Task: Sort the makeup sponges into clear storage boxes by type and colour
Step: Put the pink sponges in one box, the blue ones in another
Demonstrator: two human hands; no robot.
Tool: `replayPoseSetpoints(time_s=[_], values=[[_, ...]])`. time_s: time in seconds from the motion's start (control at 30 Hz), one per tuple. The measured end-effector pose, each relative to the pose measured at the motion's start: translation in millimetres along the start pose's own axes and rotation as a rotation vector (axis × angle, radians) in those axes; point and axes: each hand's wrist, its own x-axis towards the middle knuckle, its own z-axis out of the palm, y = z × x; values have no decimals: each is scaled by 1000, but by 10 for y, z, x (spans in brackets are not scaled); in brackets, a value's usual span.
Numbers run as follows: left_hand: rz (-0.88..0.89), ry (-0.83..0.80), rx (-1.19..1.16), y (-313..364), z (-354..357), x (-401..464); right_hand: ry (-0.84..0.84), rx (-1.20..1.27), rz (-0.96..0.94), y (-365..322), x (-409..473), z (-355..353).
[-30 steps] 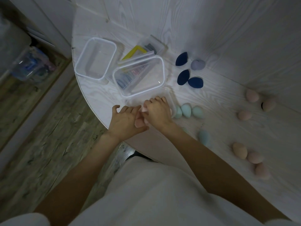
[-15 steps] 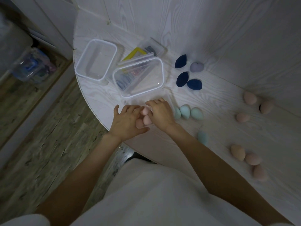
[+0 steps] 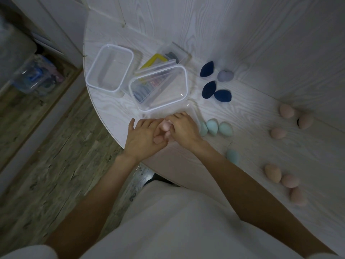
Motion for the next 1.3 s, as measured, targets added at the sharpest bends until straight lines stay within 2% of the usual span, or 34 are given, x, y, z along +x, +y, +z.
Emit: replayPoseSetpoints(time_s=[0.07, 0.13, 0.2, 0.27, 0.33, 0.47, 0.53, 0.63, 0.73, 0.87, 1.0, 1.13, 1.23, 1.3], values=[[41, 127, -38, 42, -30, 12, 71, 54, 4, 16, -65, -74], [145, 323, -101, 160, -56, 39, 202, 81, -22, 77, -212, -200], [257, 432, -193, 361, -75, 87, 352, 87, -21, 206, -440, -354], [389, 431, -277, 672, -66, 204, 470, 63, 68, 448, -757, -522], [512, 367, -339, 990, -14, 370, 530, 40, 233, 725, -1085, -664], [654, 104, -412, 1740, 298, 800, 631, 62, 542, 1383, -1641, -872], [590, -108, -442, 2193, 537, 1045, 657, 42, 629, 1747, -1818, -955], [347, -437, -473, 2815, 901, 1419, 609, 58, 720, 2254, -1914, -1085], [223, -560, -376, 3169, 1252, 1634, 509, 99, 805, 2648, -1827, -1189], [305, -564, -252, 3271, 1562, 1645, 389, 106, 819, 2966, -1582, -1293], [448, -536, -284, 3154, 1574, 1585, 286, 132, 858, 3206, -1418, -1275], [373, -449, -558, 2867, 1259, 1435, 496, 209, 858, 3160, -1461, -1203], [303, -338, -716, 2526, 871, 1222, 636, 264, 711, 2746, -1525, -1151], [301, -263, -725, 2214, 606, 1047, 638, 332, 619, 2338, -1533, -1074]])
